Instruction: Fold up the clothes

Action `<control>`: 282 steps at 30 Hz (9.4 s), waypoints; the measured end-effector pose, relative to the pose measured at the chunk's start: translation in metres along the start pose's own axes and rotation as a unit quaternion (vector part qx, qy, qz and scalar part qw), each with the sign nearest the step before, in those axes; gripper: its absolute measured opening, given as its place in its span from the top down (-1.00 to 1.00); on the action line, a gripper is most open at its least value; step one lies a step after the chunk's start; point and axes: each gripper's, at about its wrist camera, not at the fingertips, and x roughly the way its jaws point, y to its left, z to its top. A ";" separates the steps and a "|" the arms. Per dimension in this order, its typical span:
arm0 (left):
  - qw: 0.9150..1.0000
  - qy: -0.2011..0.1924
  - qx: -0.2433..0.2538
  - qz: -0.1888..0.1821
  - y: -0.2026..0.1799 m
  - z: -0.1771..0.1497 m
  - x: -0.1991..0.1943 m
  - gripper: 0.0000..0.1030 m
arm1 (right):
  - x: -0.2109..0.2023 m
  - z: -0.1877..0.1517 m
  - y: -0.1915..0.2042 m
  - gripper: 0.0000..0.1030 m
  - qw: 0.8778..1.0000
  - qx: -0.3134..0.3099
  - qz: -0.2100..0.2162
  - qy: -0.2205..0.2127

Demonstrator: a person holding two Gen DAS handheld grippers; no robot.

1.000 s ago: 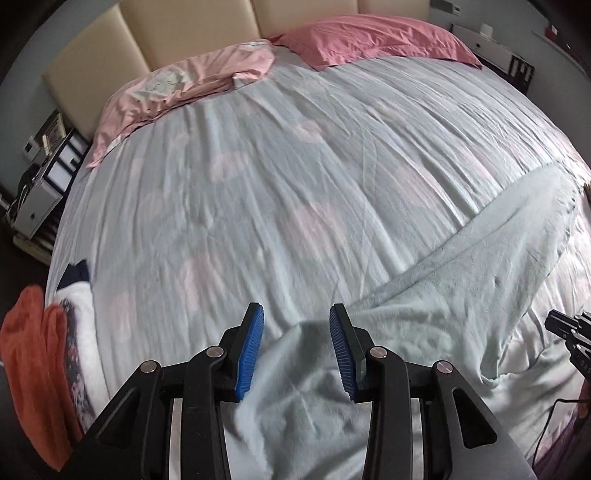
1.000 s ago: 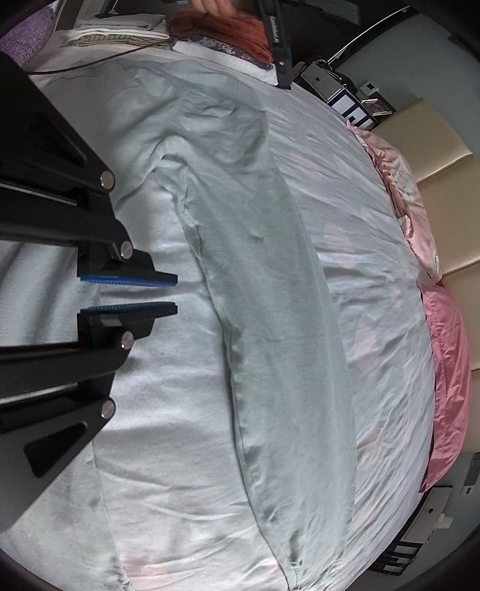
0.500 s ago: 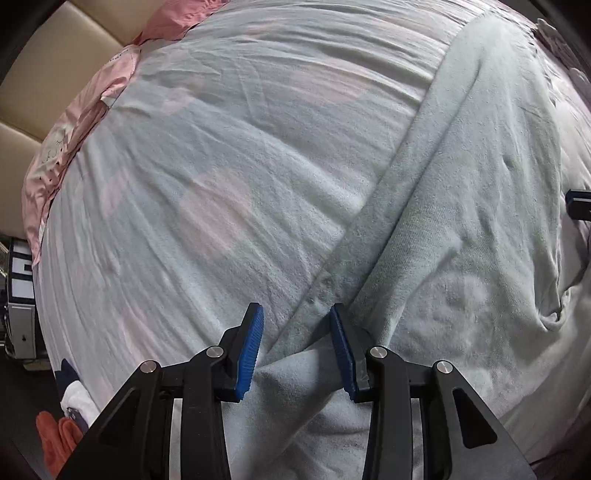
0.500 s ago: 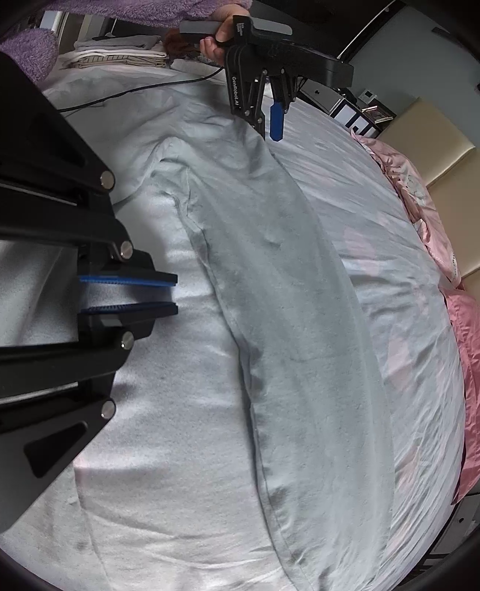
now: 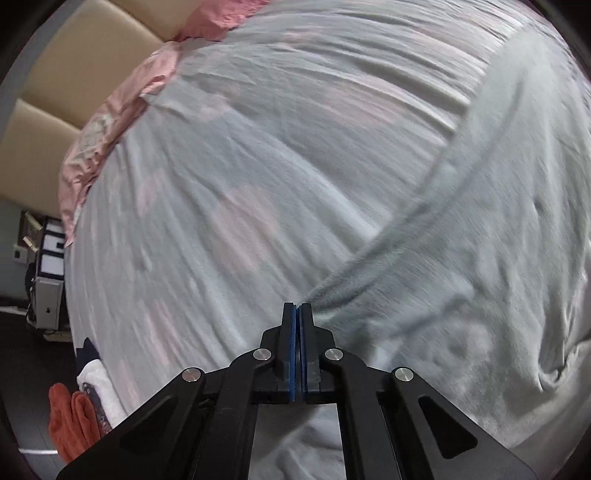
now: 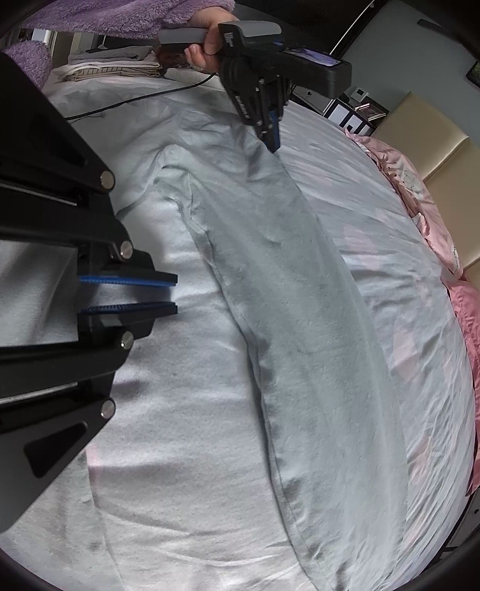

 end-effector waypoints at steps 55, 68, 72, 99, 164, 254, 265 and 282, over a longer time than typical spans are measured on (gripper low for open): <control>0.983 0.061 -0.171 0.028 0.120 -0.081 0.014 0.91 | 0.005 0.000 -0.005 0.84 1.000 0.022 0.013 0.012; 0.981 0.024 -0.183 0.064 0.082 -0.090 -0.003 0.11 | 0.002 0.002 -0.006 0.84 1.000 0.025 0.016 0.009; 0.970 -0.013 -0.243 0.026 0.064 -0.115 -0.051 0.11 | -0.009 0.003 -0.009 0.80 0.999 0.030 0.016 -0.001; 0.987 -0.030 0.133 0.083 -0.154 -0.221 -0.159 0.11 | -0.097 -0.086 -0.041 0.80 0.990 0.088 -0.110 -0.018; 0.941 0.068 0.320 0.086 -0.168 -0.271 -0.089 0.84 | -0.323 -0.033 -0.080 0.70 0.968 -0.120 -0.199 -0.094; 0.940 0.081 0.325 -0.067 -0.157 -0.261 -0.107 -0.04 | -0.210 -0.150 -0.229 0.25 0.682 -0.502 -0.530 0.046; 0.960 0.052 0.275 -0.029 -0.161 -0.264 -0.103 0.42 | -0.191 -0.190 -0.241 0.25 0.562 -0.620 -0.546 0.038; 0.980 -0.003 0.195 0.028 -0.150 -0.258 -0.134 0.91 | -0.170 -0.165 -0.238 0.99 0.543 -0.606 -0.581 0.006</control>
